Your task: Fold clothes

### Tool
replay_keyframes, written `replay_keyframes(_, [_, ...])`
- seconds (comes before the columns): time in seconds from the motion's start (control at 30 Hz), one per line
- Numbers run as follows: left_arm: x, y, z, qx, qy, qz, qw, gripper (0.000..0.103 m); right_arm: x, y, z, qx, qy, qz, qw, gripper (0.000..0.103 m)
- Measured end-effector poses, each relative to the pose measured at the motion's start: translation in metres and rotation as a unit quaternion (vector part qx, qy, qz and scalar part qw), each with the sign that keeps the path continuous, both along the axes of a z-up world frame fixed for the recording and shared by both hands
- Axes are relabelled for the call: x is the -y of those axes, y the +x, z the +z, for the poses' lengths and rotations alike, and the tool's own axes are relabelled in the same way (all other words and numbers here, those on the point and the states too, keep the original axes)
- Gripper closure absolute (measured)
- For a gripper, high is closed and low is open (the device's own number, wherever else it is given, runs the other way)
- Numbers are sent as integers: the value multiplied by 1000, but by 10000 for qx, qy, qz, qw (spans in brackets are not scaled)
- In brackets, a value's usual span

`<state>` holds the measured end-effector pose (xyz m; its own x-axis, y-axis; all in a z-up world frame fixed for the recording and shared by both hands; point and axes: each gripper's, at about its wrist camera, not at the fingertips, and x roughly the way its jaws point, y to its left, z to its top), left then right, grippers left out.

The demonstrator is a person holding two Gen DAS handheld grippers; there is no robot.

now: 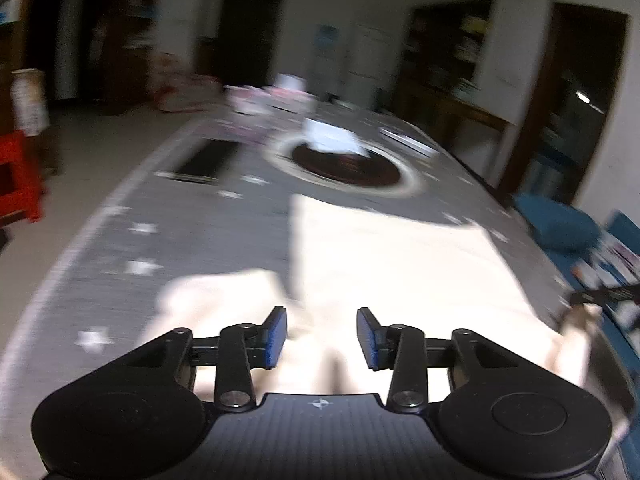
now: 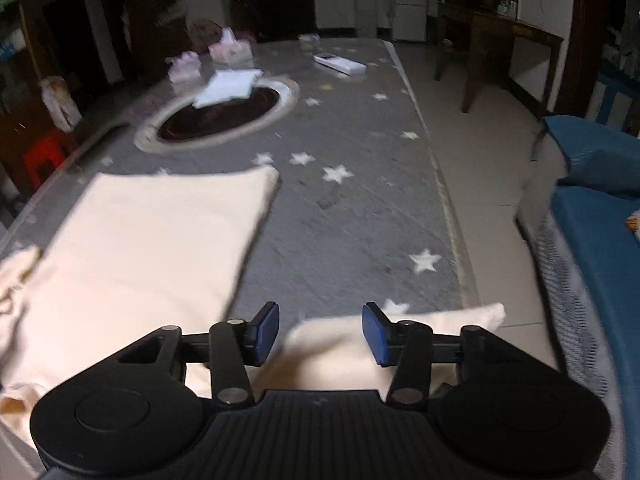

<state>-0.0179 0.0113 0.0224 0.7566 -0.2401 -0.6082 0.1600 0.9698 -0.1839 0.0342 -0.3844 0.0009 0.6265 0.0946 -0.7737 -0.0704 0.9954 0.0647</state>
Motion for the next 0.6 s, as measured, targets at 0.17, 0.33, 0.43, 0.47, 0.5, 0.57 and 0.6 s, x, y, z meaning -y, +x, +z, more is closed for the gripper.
replay_keyframes(0.17, [58,4,-10,-134,-42,-979,9951,60,6,-30,3,77,-142,12,9999,89])
replay_keyframes(0.33, [103,6,-16,-175,-84,-1699,9853,60,13,-61,5,154,-235,-32,9996,98])
replay_keyframes(0.43, [122,7,-20,-222,-132,-1994,9796,59,21,-83,4,208,-194,-237,9993,99])
replay_keyframes(0.47, [126,7,-21,-241,-148,-2072,9779,59,25,-92,3,200,-147,-320,9992,99])
replay_keyframes(0.5, [130,8,-23,-263,-160,-2146,9762,59,28,-96,2,216,-114,-394,9989,99])
replay_keyframes(0.57, [141,9,-26,-329,-176,-2277,9730,59,33,-102,2,262,-60,-531,9982,97])
replay_keyframes(0.6, [145,10,-28,-359,-197,-2367,9707,59,34,-102,4,303,-55,-553,9980,96])
